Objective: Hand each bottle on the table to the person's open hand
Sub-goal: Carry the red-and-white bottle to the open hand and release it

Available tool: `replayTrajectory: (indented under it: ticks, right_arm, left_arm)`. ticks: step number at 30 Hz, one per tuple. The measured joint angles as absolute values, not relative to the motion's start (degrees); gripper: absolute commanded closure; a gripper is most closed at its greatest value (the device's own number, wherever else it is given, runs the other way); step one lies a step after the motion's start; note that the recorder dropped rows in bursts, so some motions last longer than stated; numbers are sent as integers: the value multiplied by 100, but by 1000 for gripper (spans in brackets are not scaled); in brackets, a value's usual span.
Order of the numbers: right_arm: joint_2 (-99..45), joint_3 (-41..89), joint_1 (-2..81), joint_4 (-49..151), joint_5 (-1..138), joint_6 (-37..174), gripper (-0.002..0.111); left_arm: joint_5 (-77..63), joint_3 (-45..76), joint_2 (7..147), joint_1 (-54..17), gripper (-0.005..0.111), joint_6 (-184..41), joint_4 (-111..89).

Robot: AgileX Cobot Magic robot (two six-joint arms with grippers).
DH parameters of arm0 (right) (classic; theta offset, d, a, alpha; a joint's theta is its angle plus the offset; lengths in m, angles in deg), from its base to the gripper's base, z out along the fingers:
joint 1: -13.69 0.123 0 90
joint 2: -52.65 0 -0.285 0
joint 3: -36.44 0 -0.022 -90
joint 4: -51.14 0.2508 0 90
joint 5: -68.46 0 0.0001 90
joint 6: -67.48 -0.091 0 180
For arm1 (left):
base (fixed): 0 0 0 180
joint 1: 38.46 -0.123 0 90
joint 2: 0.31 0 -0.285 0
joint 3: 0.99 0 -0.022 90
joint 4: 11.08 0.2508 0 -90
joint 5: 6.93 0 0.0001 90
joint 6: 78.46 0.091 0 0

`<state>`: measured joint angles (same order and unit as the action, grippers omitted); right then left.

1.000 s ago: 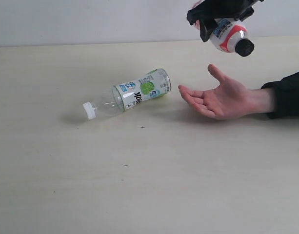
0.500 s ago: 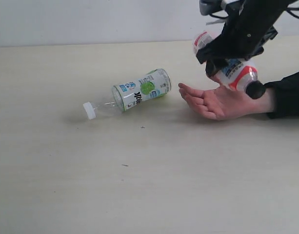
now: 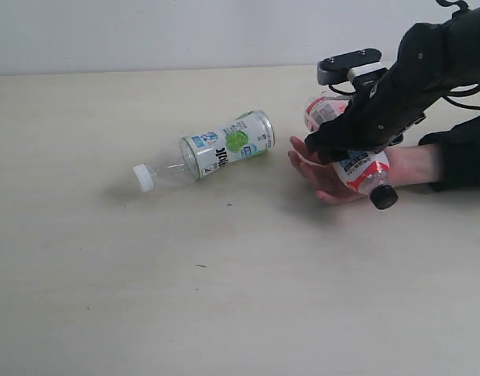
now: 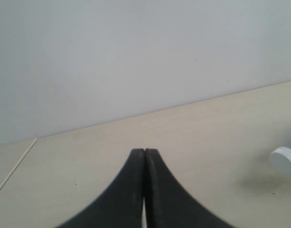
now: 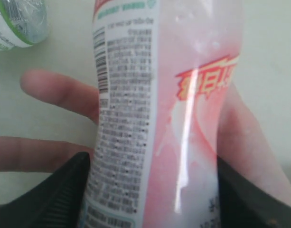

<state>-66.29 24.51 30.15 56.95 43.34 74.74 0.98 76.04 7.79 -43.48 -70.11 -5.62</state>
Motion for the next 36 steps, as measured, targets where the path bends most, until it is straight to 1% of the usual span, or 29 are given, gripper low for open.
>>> replayTrajectory:
  ticks: [1,2,5,6,7,12,15,18,23,36]
  right_arm:
    - [-6634,2451,3015,5695,4346,7474,99]
    - [-6634,2451,3015,5695,4370,7474,90]
    - [-6646,2451,3015,5695,4393,7474,77]
    - [-6646,2451,3015,5695,4393,7474,71]
    - [-6646,2451,3015,5695,4393,7474,61]
    - [-6655,2451,3015,5814,4406,7474,38]
    - [-6655,2451,3015,5885,4406,7483,29]
    - [-6630,2451,3015,5936,4381,7483,23]
    - [-6468,2451,3015,6000,4290,7483,17]
    - [-5630,2447,3015,6000,4268,7497,16]
  left_arm:
    - [98,7604,779,-4348,107,-7011,-562]
    - [98,7604,779,-4348,107,-7011,-562]
    - [98,7604,779,-4348,107,-7011,-562]
    - [98,7604,779,-4348,107,-7011,-562]
    - [98,7604,779,-4348,107,-7011,-562]
    - [98,7604,779,-4348,107,-7011,-562]
    - [98,7604,779,-4348,107,-7011,-562]
    - [98,7604,779,-4348,107,-7011,-562]
    - [98,7604,779,-4348,107,-7011,-562]
    - [98,7604,779,-4348,107,-7011,-562]
